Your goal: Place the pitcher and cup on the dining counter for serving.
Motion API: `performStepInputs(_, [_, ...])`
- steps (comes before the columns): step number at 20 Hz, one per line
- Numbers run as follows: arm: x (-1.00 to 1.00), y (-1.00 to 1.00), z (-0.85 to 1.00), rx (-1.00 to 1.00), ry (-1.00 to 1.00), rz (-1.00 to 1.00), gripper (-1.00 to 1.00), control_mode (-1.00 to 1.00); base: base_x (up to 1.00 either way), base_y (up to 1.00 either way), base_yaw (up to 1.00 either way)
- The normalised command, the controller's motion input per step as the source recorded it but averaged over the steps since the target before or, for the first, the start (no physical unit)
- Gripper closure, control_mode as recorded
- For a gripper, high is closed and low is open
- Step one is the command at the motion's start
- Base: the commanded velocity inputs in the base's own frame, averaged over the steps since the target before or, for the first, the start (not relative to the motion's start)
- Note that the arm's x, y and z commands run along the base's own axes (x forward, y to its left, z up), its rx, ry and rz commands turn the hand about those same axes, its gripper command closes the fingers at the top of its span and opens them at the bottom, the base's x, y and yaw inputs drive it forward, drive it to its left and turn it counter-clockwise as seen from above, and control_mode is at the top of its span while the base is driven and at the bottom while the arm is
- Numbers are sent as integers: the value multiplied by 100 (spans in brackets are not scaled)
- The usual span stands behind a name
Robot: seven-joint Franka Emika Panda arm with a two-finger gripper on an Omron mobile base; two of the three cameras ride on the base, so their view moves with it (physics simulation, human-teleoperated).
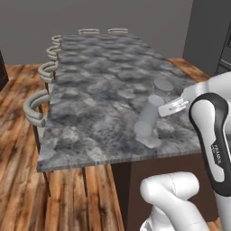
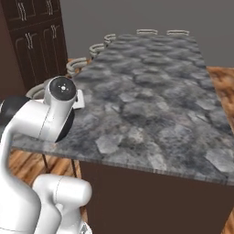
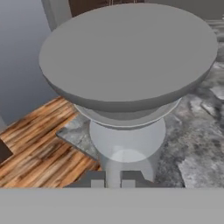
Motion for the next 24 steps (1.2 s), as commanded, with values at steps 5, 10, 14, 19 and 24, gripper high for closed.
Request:
performStepInputs(5, [40,0,-1,-1,-2,-4,100,-100,18,9,-7])
performStepInputs(10, [94,0,-5,0,4,-6,100,-100,0,0,0])
performStepInputs(14, [100,0,-12,0,8,-8,100,-100,0,0,0])
performStepInputs(19, [100,8,-26,0,7,-16,100,-100,0,0,0])
performStepInputs(24, [98,12,-30,0,2,-16,100,-100,0,0,0])
